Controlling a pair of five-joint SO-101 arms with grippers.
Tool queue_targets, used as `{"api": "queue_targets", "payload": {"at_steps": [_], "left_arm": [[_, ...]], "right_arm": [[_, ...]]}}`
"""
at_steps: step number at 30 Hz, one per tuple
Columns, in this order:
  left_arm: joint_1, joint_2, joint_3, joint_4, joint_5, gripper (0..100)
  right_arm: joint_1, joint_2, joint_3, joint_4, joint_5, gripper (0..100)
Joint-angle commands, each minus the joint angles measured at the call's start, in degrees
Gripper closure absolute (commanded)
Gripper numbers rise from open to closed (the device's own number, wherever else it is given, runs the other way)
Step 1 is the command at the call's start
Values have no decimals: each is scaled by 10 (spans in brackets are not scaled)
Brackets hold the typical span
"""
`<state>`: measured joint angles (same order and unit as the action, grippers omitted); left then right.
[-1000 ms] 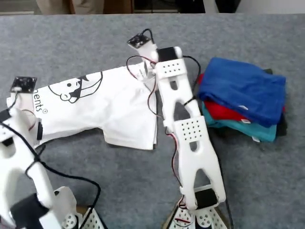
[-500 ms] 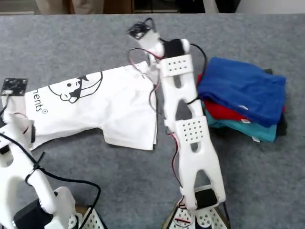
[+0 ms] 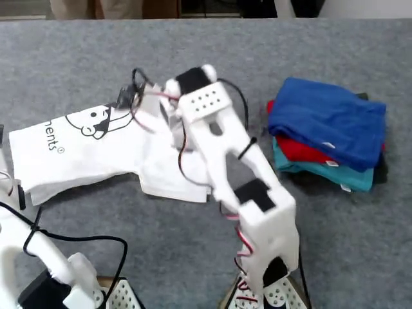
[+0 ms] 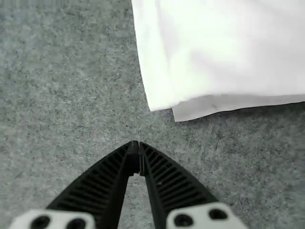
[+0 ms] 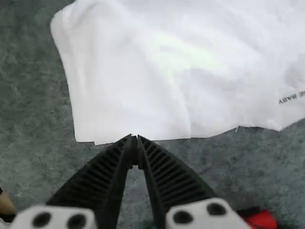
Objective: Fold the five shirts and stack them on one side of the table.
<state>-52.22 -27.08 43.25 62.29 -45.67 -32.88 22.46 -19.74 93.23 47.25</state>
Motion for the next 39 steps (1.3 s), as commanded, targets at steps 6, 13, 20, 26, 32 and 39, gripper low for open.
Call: {"api": "queue_targets", "payload": {"at_steps": [6,13,20,26,32,39], "left_arm": [[-2,-19,11,-6,14,980],[-1,-19,12,-6,16,980],[-1,-19,12,-6,16,980],[-2,-19,12,-5,16,980],[-5,-19,8,-3,16,980],[-1,-19,11,-4,16,980]], "right_arm": [[-58,-182,387,-245,37,834],[-69,-181,459,-324,16,745],[-68,-87,425,-352,8,745],[-65,-61,391,-326,10,764],[-60,-58,382,-327,6,998],[16,-22,263,-298,-43,998]]}}
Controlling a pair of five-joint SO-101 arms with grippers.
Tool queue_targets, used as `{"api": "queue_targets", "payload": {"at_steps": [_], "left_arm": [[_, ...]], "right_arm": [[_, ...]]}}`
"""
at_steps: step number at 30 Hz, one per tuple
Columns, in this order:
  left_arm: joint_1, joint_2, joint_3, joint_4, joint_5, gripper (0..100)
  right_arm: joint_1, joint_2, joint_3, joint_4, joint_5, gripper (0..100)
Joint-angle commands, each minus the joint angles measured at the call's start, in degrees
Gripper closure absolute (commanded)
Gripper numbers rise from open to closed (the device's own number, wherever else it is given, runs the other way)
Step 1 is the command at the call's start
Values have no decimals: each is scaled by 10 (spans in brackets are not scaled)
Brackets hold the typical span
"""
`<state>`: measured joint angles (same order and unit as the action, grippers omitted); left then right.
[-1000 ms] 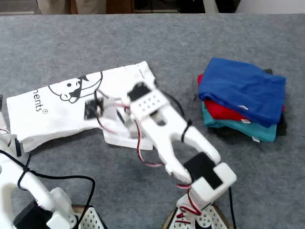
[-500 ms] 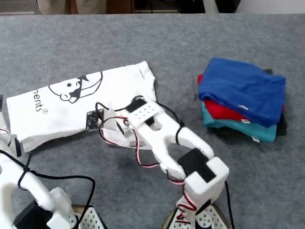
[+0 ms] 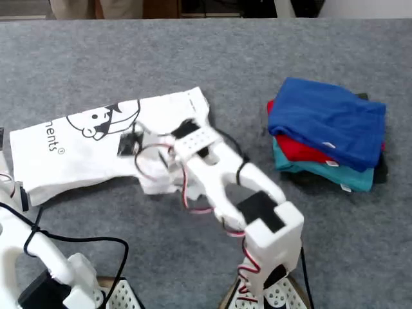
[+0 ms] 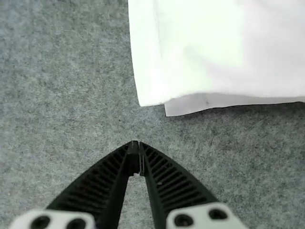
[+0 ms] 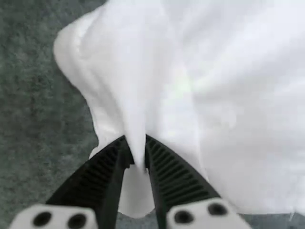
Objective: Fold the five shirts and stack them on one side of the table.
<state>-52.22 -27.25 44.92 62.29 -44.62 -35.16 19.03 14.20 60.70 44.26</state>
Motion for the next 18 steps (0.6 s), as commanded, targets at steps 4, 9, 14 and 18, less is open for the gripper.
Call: {"api": "queue_targets", "payload": {"at_steps": [4,9,14,18], "left_arm": [[-1,-17,-7,-3,5,980],[-1,-17,-9,-2,5,980],[-2,-17,-9,-2,5,980],[-1,-17,-9,-3,5,980]], "right_arm": [[46,80,-245,149,-11,998],[44,204,-524,302,55,998],[44,358,-801,418,149,998],[37,415,-918,416,193,997]]}}
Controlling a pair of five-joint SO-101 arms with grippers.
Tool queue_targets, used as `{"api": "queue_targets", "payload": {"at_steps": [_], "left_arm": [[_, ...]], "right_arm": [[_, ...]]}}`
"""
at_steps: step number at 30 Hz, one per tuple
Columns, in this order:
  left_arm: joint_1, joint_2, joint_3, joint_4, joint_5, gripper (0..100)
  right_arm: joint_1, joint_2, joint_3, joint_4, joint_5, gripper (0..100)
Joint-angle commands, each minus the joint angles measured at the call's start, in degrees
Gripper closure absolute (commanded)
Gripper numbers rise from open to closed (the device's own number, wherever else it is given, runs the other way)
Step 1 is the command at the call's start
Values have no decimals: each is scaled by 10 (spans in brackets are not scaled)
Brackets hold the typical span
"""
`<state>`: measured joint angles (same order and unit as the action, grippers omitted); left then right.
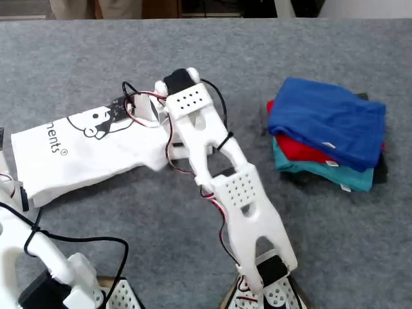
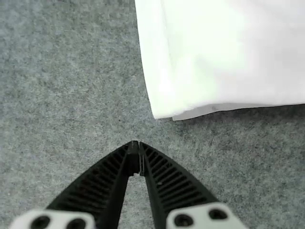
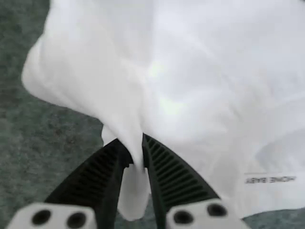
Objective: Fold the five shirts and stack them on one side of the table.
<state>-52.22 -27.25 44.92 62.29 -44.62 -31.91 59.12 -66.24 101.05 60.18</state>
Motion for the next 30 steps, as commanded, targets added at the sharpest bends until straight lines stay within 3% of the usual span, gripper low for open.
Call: {"api": "queue_targets", "payload": {"at_steps": [1,14,16,21,23,27,30], "left_arm": [[-1,-17,-9,-2,5,980],[-1,-17,-5,-2,5,980],[-1,-17,-4,-2,5,980],[-1,-17,-4,-2,5,980],[-2,-17,-4,-1,4,980],[-3,-17,-4,-1,4,980],[-3,-17,-4,-1,4,980]], "right_arm": [[-1,23,-133,11,37,997],[-21,136,-294,-58,37,985],[-24,140,-294,-48,36,916],[-27,139,-295,-21,36,594],[-26,139,-295,-11,34,521],[-22,118,-294,13,11,541],[-14,80,-294,13,-2,658]]}}
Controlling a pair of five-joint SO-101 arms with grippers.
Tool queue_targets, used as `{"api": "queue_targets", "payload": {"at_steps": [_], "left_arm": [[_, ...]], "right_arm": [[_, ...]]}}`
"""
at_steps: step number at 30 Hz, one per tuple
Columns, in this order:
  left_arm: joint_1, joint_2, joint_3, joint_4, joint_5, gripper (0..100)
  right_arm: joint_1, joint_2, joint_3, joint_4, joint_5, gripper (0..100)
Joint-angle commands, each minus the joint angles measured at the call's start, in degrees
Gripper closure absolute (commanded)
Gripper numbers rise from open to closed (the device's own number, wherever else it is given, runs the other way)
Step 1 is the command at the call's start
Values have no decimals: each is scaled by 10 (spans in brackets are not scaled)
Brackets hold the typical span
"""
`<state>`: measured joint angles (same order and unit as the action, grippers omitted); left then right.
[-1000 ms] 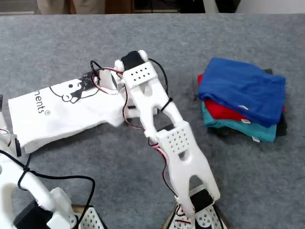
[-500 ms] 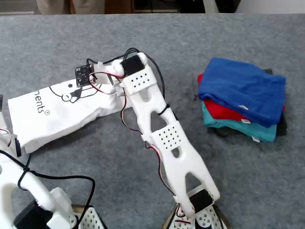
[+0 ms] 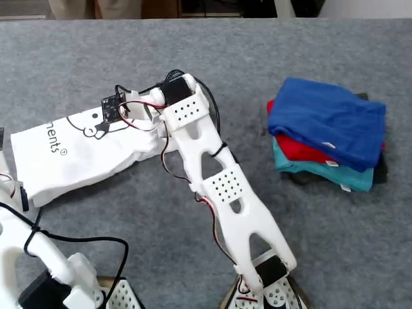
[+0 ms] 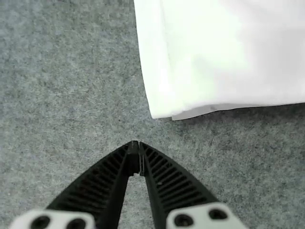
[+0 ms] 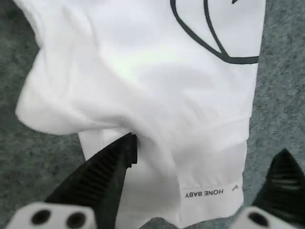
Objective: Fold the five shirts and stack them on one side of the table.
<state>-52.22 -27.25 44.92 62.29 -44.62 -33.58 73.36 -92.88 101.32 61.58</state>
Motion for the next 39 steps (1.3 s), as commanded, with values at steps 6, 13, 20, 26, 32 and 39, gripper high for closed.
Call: {"api": "queue_targets", "payload": {"at_steps": [6,13,20,26,32,39], "left_arm": [[-3,-17,-4,-1,4,980],[-3,-17,-4,-1,4,980],[-6,-17,-4,-1,4,980],[-4,-17,-4,-1,4,980],[0,-17,-4,-1,4,980],[-2,-17,-4,-2,4,980]], "right_arm": [[24,-157,-27,11,-96,977],[44,-244,15,13,-143,987],[19,-385,385,11,-180,997],[7,-562,669,-13,-176,997],[-39,-719,973,-135,-131,997],[-79,-733,1202,-354,-144,997]]}}
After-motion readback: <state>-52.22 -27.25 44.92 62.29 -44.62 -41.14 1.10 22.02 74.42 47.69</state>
